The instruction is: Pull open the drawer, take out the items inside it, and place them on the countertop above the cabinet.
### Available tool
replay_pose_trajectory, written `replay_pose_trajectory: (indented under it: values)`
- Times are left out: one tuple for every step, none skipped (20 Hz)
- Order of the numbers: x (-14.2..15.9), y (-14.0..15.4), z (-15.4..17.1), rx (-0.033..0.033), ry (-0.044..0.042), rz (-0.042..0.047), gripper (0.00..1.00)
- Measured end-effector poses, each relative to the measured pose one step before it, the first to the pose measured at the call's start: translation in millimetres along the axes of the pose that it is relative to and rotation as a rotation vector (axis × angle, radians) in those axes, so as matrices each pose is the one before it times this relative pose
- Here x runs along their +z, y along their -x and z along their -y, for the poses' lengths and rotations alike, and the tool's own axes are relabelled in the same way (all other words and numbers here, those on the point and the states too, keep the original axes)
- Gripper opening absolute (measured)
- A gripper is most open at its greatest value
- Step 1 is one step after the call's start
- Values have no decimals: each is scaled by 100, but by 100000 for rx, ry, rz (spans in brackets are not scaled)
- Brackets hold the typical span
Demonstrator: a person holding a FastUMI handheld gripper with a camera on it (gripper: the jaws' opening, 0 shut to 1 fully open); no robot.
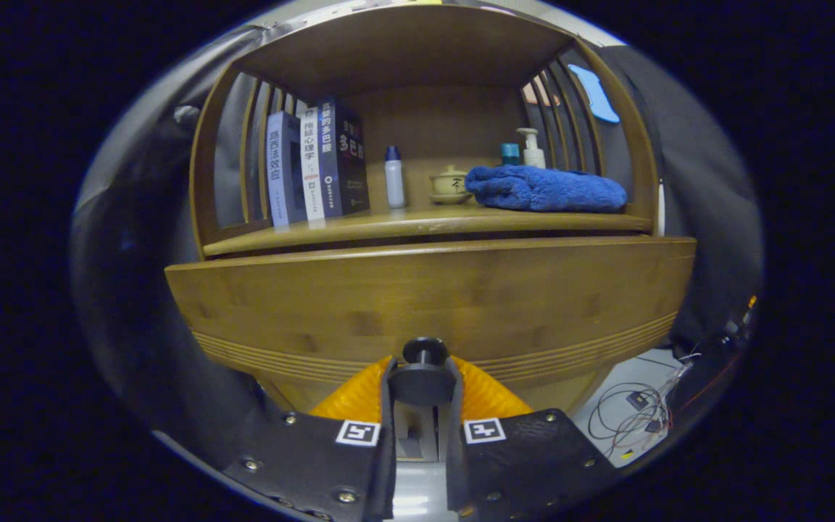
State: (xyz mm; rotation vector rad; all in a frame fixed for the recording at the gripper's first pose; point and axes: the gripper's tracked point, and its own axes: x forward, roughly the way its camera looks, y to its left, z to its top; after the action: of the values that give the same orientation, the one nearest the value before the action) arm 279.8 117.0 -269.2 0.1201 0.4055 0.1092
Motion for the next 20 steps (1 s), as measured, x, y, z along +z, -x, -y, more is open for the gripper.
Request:
replay_pose_trajectory:
  values:
    - [-355,1117,-39,-898,740,-126,28]
    - [-336,1138,127,-710,657,-418,28]
    - [-354,1104,-46,-666,-447,157,28]
    - [-238,1067,45,-779,-204,23,28]
    - [-377,1186,11,-668,-387,550,28]
    - [-327,1212,88,-772,-882,162,28]
    - [-372,1074,35,-896,-622,438,28]
    - [-538,1030,101,-1005,300,-958,28]
    - [-776,969,137,-971,610,-1119,28]
    - [-977,919,152,-984,-25,-1945,28]
    - [257,520,-277,-609,-1880,2721,28]
    - [-755,-892,-159,-830,-394,-2129,28]
    - [405,507,168,-986,1805,-239,28]
    - [149,260,61,-14,2707,-1180,28]
    - [127,227,-29,280,-134,-320,28]
    - [217,23,-90,664,-1452,1281,28]
    - [-285,-57,42,457,-399,655,28]
    - [112,-69,205,-345,145,237,28]
    - [-85,-385,-25,-224,390,-164,28]
    - [-46,374,95,-693,391,-450,30]
